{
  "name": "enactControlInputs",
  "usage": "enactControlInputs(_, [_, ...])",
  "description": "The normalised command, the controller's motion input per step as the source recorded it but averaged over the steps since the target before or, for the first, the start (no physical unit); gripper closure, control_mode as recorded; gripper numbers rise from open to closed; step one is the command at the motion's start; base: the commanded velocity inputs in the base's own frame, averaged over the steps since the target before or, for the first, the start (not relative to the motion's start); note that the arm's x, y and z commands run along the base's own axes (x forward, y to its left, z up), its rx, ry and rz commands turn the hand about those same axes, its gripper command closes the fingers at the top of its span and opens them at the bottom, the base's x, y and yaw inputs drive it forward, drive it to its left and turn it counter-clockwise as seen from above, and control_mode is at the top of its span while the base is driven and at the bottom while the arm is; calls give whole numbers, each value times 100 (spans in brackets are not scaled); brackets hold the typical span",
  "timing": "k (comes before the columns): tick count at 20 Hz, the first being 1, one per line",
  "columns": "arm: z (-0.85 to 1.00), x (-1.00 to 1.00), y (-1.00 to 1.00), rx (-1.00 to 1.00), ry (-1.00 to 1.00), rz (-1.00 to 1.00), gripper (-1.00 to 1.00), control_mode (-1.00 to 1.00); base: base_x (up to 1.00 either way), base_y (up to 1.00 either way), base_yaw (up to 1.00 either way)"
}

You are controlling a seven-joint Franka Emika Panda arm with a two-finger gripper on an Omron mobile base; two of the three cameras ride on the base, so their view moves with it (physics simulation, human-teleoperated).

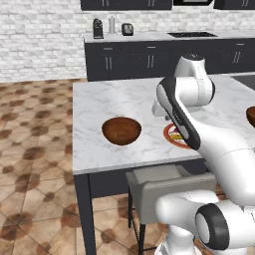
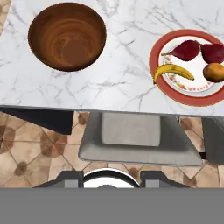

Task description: Take the fruits from the plate on the dining counter and place two fruits in each bowl.

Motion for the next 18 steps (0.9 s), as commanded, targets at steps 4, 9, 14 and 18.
enactControlInputs(4, [-23, 0, -16, 0, -6, -3, -100, -100, 0, 0, 0])
enactControlInputs(9, [-32, 1, -95, 2, 0, -11, -100, -100, 0, 0, 0])
enactControlInputs(14, [-8, 11, -98, 2, 0, -9, -100, -100, 0, 0, 0])
enactControlInputs(18, [0, 50, -88, 1, 2, -5, -100, -100, 0, 0, 0])
